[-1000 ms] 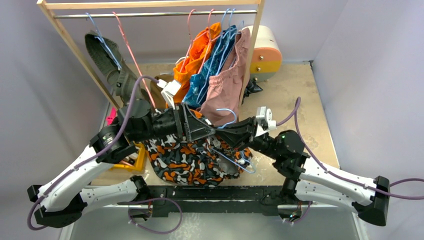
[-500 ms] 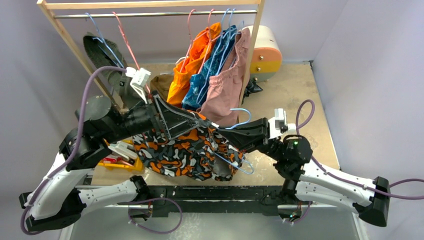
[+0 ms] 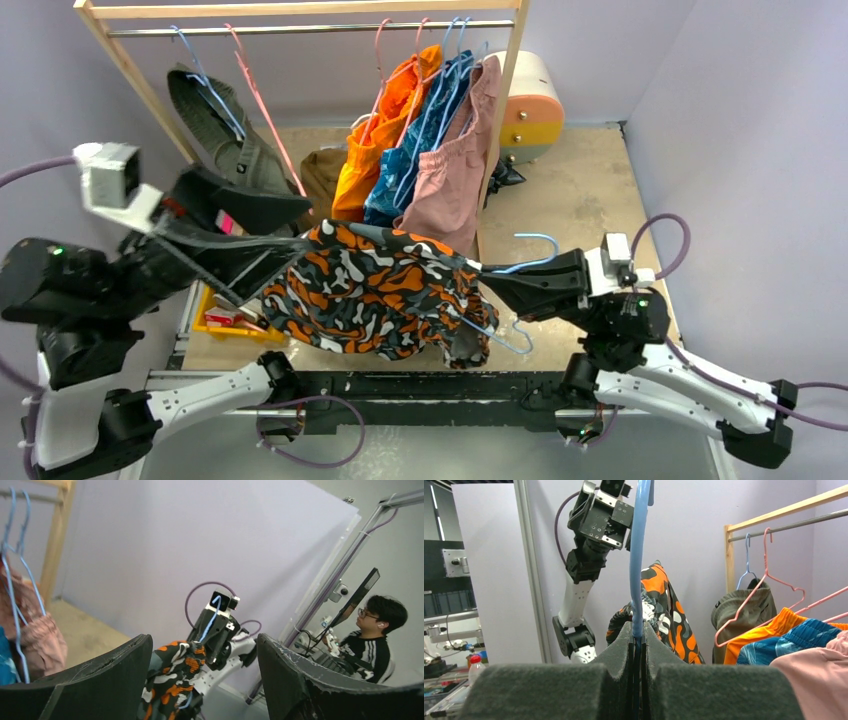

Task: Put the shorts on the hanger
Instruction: Hang the shorts on the hanger.

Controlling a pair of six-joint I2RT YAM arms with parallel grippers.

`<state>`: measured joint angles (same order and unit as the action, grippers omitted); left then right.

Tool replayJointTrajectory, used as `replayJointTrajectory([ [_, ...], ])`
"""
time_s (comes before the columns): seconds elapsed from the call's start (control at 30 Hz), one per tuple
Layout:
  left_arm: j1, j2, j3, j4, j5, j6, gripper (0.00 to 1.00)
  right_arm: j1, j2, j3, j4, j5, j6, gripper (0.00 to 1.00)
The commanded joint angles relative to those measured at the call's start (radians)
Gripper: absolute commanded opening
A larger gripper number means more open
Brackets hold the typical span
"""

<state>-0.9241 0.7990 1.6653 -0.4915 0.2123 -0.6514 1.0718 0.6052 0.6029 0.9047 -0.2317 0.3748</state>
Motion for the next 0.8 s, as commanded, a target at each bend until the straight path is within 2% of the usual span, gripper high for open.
replayJointTrajectory([
  [0.0, 0.001, 0.003, -0.007, 0.067, -0.032, 0.179, 0.75, 0.004, -0.086, 0.074, -0.140, -0.018, -0.041, 0.00],
  [0.13, 0.001, 0.084, 0.022, 0.012, 0.056, 0.275, 0.73, 0.004, -0.170, 0.090, -0.309, -0.008, -0.051, 0.00],
  [0.23, 0.001, 0.138, 0.036, 0.029, 0.145, 0.299, 0.70, 0.004, -0.241, 0.101, -0.420, 0.003, -0.056, 0.00],
  [0.33, 0.001, 0.188, 0.026, 0.044, 0.237, 0.318, 0.66, 0.004, -0.293, 0.106, -0.486, 0.016, -0.056, 0.00],
  [0.43, 0.001, 0.256, 0.042, -0.017, 0.318, 0.373, 0.61, 0.004, -0.315, 0.119, -0.527, 0.019, -0.061, 0.00],
  [0.57, 0.001, 0.322, 0.074, -0.113, 0.346, 0.466, 0.63, 0.004, -0.313, 0.143, -0.580, 0.012, -0.075, 0.00],
  [0.77, 0.001, 0.331, 0.056, -0.136, 0.381, 0.536, 0.67, 0.004, -0.300, 0.152, -0.610, 0.023, -0.084, 0.00],
])
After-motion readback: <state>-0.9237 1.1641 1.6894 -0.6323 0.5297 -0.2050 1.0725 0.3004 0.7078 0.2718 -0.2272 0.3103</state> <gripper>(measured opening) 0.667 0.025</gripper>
